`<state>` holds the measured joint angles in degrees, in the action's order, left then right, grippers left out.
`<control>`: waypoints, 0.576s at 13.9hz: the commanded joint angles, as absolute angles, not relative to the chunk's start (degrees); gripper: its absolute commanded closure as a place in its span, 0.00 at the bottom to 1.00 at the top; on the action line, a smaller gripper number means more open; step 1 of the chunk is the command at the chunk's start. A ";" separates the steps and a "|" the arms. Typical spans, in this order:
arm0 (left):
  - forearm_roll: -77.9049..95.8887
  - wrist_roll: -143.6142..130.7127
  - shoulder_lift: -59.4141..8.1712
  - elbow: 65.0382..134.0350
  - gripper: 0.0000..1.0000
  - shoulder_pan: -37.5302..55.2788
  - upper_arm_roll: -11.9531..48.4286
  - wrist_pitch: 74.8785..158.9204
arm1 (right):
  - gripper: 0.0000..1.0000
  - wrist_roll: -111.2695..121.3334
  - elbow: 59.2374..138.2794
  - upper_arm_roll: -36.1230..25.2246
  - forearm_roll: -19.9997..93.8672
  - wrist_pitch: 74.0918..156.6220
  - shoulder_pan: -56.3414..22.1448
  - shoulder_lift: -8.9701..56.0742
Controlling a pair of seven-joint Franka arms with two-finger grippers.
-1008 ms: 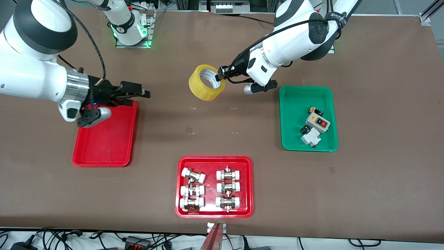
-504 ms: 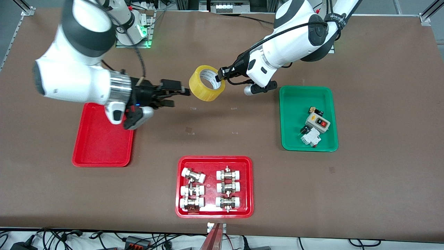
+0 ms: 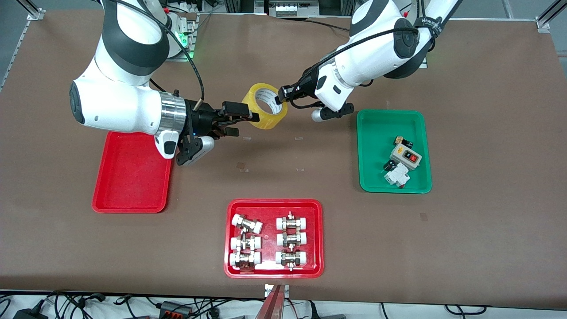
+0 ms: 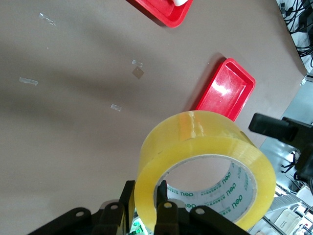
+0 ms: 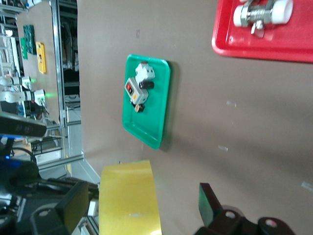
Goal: Left arm passes tape to right arm into tray
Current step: 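Grasp the tape rim with the right gripper beside the left gripper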
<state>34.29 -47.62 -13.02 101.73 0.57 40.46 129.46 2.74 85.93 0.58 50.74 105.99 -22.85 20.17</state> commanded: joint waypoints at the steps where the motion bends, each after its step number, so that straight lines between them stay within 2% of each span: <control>1: 35.95 -48.08 -12.48 100.99 0.89 0.26 40.78 129.29 | 0.00 3.34 84.64 0.18 51.94 102.40 -23.38 20.92; 8: 35.95 -48.08 -12.48 100.99 0.89 0.35 40.69 129.29 | 0.00 2.72 84.81 0.18 51.86 101.34 -24.79 21.01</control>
